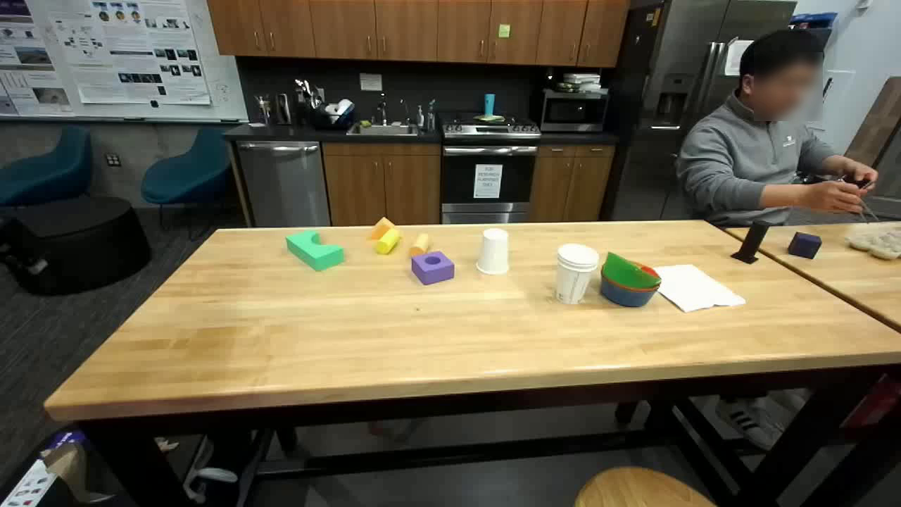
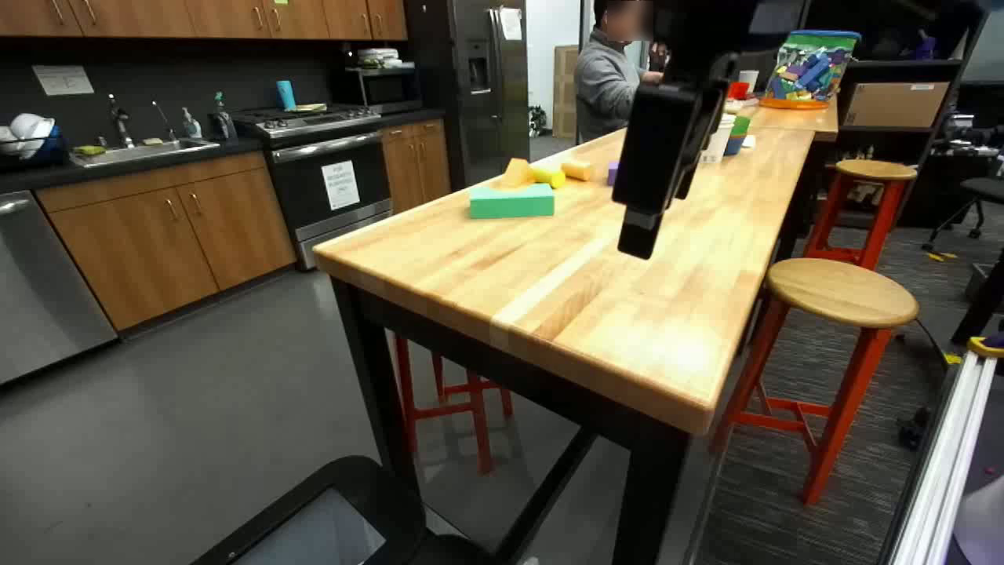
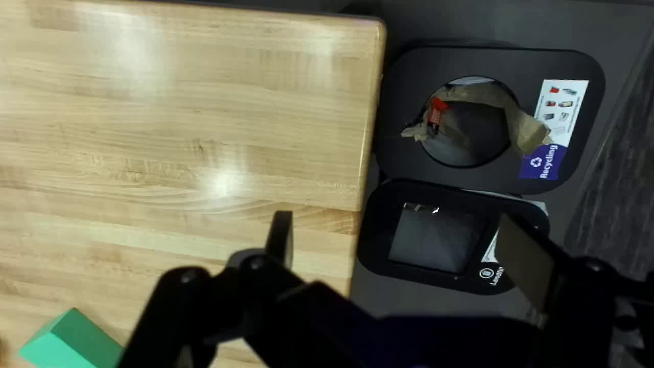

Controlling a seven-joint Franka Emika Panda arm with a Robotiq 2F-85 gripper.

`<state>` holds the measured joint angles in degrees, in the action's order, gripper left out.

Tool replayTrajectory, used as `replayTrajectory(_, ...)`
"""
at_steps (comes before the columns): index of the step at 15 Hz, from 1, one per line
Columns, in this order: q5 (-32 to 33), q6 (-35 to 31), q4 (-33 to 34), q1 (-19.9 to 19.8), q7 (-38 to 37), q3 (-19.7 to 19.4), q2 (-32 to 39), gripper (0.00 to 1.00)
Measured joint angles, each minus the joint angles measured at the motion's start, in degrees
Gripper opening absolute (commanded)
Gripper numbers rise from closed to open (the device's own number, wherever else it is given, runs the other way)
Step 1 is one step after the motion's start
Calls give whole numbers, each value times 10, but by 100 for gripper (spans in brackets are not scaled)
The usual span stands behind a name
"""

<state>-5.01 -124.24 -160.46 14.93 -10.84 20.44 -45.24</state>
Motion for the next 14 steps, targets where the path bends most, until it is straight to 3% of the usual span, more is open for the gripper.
replayTrajectory(14,0,0,-1,0,0,0,1,100)
